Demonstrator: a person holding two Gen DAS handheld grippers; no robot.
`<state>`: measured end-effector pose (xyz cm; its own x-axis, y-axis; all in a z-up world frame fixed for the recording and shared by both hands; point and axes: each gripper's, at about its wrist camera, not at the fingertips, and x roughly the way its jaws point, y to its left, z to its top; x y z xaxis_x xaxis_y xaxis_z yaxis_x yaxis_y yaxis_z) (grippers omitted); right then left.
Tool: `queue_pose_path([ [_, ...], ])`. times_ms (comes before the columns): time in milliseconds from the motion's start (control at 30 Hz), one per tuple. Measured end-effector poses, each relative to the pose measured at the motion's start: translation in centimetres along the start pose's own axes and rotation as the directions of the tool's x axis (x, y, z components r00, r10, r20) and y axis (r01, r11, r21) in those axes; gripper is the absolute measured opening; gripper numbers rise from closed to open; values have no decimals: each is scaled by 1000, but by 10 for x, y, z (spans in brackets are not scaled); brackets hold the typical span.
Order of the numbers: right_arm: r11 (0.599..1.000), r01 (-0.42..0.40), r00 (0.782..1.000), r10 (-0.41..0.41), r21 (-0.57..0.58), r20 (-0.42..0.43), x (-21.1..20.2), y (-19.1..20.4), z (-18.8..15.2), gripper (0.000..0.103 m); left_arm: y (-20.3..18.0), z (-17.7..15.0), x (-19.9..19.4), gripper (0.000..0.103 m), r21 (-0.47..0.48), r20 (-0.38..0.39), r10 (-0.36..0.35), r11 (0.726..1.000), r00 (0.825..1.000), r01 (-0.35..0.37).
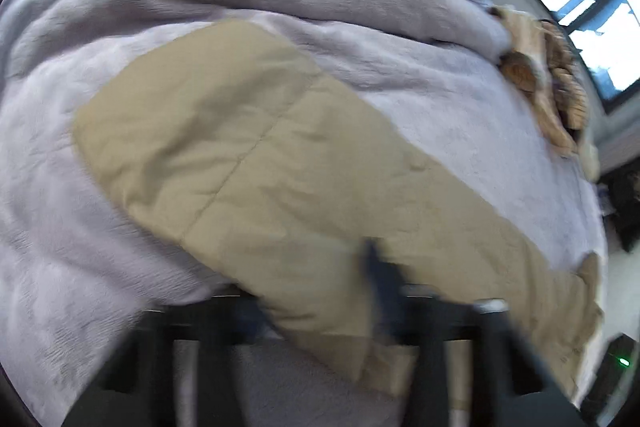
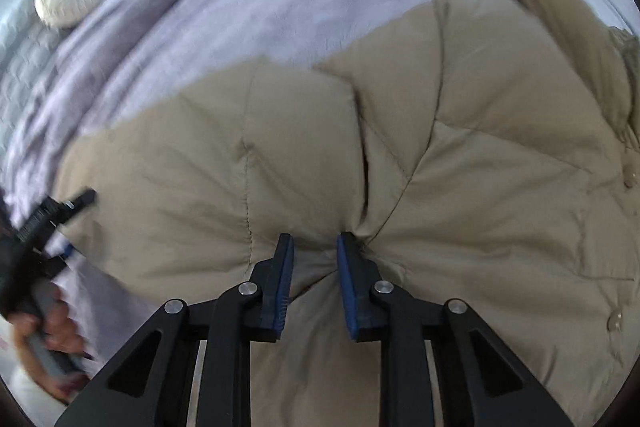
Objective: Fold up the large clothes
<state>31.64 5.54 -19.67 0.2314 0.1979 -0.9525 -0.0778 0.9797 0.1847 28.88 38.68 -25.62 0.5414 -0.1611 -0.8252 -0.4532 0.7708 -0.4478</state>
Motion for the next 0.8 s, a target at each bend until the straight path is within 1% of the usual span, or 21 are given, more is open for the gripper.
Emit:
queue_pose_path([
  [33,1000,9,1000,-9,-12,-2,4,-1,-1,24,0,2,0,9,-6,-12,-48,999,999,48],
  [67,1000,10,1000,-10,-19,0,6,-2,-1,24,-3,3,-3,9,-4,-10,-62,998,998,62],
  [167,1000,4,1000,-4,-27,10,7,-5,-3,24,-20,7,-20,8,61,19,-119,991,993,117],
  [233,999,2,1000,-2,-37,22,7,-7,-4,24,-36,8,-36,8,113,35,-167,980,985,162],
  [333,999,-2,999,4,-45,40,1,-11,-9,24,-73,5,-61,8,214,54,-237,952,970,221],
  [367,999,-6,999,9,-48,46,0,-8,-11,24,-90,2,-69,8,253,53,-262,937,964,241],
  [433,999,-46,998,48,-24,44,-13,-12,-15,24,-121,-5,-77,8,317,42,-305,907,951,277],
  [467,997,-73,996,73,-2,44,-20,-15,-18,24,-142,-12,-83,8,362,33,-332,883,943,298],
  [533,993,-109,992,107,33,61,-44,-31,-29,24,-177,-26,-88,8,419,9,-372,844,928,334],
  [567,993,-113,991,110,37,74,-53,-38,-34,24,-200,-37,-90,8,452,-15,-398,816,917,361],
  [633,992,-113,988,106,50,113,-82,-62,-50,24,-233,-60,-95,8,497,-58,-436,768,898,405],
  [667,992,-111,986,102,61,128,-94,-75,-57,24,-258,-77,-96,8,532,-85,-452,733,888,424],
  [733,990,-98,986,83,103,146,-116,-107,-74,24,-290,-109,-96,8,584,-129,-465,678,876,446],
  [767,988,-92,986,73,124,152,-124,-120,-81,24,-314,-130,-91,8,609,-163,-466,646,870,460],
  [800,984,-83,986,57,158,159,-135,-142,-91,25,-331,-147,-88,8,627,-185,-459,626,869,464],
])
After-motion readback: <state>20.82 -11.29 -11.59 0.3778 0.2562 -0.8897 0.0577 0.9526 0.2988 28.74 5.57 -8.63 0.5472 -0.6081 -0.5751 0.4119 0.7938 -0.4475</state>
